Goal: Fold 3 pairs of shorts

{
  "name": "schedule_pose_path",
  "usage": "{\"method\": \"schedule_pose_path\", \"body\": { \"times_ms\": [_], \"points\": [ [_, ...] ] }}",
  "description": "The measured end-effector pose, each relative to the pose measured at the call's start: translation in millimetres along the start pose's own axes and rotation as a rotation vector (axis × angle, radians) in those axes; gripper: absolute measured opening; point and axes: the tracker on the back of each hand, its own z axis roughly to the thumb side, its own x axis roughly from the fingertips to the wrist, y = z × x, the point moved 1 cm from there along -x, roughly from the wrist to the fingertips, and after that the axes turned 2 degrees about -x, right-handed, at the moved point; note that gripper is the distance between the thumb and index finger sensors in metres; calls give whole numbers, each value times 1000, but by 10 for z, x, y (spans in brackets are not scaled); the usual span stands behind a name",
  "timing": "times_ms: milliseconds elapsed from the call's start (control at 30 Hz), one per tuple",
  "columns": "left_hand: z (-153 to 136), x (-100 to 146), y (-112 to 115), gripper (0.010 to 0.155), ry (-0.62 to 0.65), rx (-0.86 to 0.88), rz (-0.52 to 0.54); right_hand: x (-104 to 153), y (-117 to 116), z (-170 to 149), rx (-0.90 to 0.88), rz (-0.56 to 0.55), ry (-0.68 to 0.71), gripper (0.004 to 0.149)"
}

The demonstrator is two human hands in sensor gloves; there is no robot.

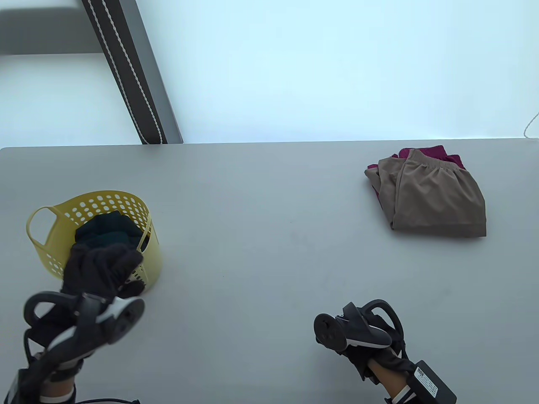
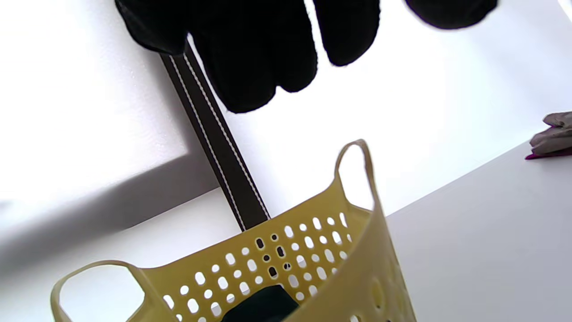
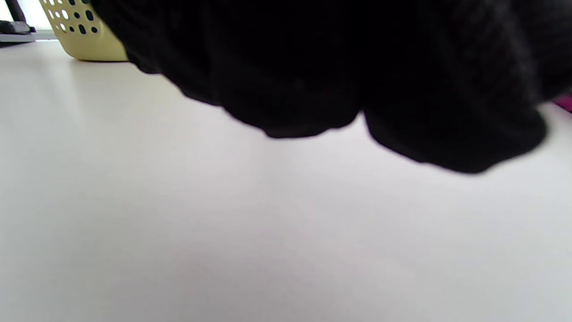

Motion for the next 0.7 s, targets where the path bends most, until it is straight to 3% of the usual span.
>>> {"method": "schedule_pose_path", "body": {
  "times_ms": [33,133,300,500,600,700],
  "points": [
    [-110,-136,27,61,-6,9,-72,-2,1,2,-1,0,0,38],
    [-325,-691,470,64,74,0,-512,-2,-1,11,5,-1,4,39],
    [-342,-1129,1274,90,56,-128,-858,2,2,-22,13,-3,-10,39],
    [-278,-1300,1782,102,31,-139,-1038,-2,4,-22,20,3,-11,39],
    [-279,-1325,1888,99,45,-138,-1131,-5,-3,-21,18,7,-6,39],
    [-265,-1350,1913,99,45,-150,-1149,-7,-2,-21,19,11,-4,39]
  ]
}}
